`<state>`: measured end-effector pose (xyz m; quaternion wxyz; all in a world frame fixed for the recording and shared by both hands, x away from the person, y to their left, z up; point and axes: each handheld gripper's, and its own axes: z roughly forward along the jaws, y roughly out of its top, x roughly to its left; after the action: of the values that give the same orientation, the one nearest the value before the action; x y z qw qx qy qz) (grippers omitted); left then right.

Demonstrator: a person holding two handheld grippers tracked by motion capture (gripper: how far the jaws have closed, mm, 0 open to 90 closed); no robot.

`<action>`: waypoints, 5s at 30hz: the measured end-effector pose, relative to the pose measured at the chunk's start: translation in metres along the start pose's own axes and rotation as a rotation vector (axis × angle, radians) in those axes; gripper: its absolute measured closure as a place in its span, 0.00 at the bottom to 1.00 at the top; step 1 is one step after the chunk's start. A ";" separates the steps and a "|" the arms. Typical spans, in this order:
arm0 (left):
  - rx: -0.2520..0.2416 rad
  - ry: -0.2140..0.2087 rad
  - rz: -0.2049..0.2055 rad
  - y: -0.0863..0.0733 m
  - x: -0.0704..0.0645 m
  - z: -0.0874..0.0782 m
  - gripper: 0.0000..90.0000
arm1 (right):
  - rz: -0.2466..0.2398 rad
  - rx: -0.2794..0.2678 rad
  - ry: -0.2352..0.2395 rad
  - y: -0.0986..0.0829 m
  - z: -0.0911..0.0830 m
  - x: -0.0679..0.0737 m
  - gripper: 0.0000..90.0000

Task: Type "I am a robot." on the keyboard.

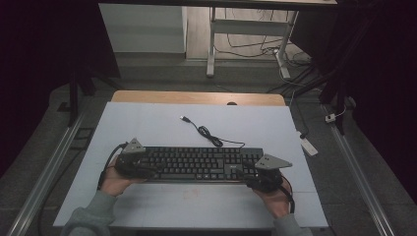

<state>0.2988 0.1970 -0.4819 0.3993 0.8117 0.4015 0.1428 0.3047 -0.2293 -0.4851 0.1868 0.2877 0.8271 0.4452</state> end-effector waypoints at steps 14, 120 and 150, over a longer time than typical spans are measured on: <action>-0.047 0.013 -0.022 0.001 0.003 -0.008 0.24 | 0.021 0.004 -0.025 -0.018 -0.015 -0.013 0.60; -0.038 -0.072 0.028 0.011 -0.026 0.011 0.36 | 0.028 0.034 -0.036 -0.023 -0.014 -0.017 0.58; 0.024 0.043 -0.022 -0.002 0.004 0.011 0.53 | 0.018 0.048 -0.039 -0.024 -0.012 -0.016 0.58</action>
<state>0.3063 0.1945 -0.4911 0.3823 0.8089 0.4205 0.1509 0.3029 -0.2572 -0.4981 0.1919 0.3082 0.8312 0.4210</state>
